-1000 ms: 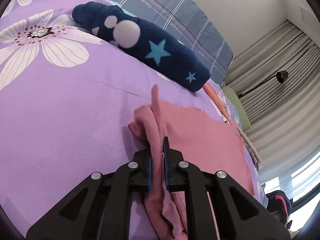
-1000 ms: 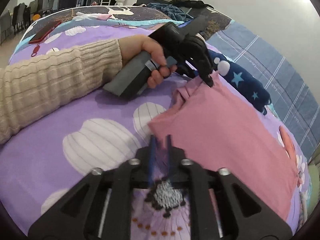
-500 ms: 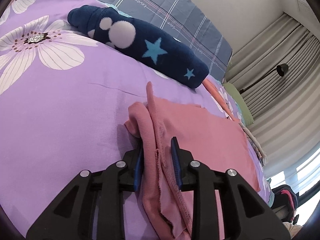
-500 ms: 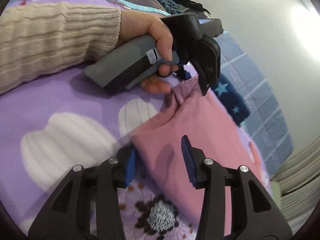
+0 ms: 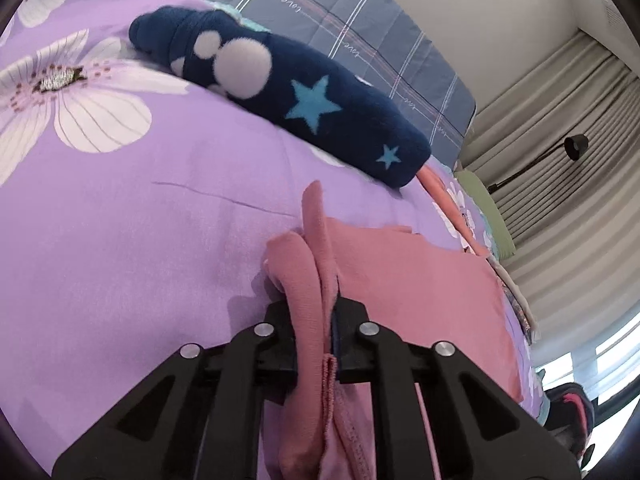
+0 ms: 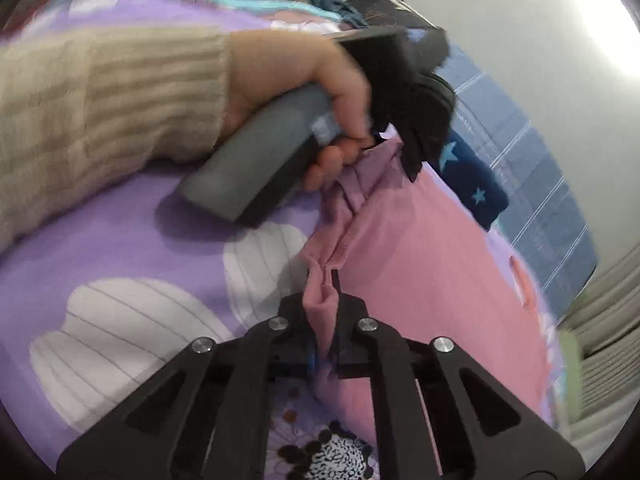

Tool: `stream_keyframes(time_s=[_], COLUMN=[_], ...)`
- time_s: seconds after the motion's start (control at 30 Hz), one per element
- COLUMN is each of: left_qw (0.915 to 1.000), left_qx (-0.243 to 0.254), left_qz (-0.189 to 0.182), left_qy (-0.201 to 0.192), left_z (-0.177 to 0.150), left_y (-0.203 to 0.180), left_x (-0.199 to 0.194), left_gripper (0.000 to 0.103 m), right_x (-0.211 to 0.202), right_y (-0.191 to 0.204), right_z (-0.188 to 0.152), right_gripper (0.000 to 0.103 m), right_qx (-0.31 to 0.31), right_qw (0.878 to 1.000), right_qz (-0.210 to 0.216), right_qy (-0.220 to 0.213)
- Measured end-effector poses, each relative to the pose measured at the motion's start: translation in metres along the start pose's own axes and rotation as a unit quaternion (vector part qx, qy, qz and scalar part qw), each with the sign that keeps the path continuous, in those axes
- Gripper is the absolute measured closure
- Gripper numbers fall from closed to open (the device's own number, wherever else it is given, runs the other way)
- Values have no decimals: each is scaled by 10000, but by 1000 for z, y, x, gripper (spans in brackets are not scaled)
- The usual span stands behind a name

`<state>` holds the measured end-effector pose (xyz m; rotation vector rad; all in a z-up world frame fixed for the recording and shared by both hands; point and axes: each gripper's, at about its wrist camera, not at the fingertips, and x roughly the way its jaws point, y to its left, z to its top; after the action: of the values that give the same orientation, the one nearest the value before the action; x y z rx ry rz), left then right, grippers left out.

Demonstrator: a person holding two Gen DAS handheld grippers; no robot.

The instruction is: Fold small clothes

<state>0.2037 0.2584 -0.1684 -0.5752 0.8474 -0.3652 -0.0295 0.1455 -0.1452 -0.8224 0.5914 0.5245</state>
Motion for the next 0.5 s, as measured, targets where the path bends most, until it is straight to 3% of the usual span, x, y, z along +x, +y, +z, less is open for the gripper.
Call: stream_keyframes(time_s=[0.13,0.3,0.5], left_qw=[9999,9981,9957], left_qx=[118,608,891], left_qz=[73,15,107], left_qy=[16,35,229], left_z=[9,31,38], left_y=[-18,-77,-147], left_x=[-8,-14,7], left_gripper=[94,94,94], right_x=[-32,-58,-80], right_y=[-40,-92,-151], right_z=[-6,-22,-65], right_gripper=[99,99,99], right_qx=[730,1585,2688], right_qw=[9960,9847,9589], right_qz=[157,365,541], right_qy=[-488,-627,-734])
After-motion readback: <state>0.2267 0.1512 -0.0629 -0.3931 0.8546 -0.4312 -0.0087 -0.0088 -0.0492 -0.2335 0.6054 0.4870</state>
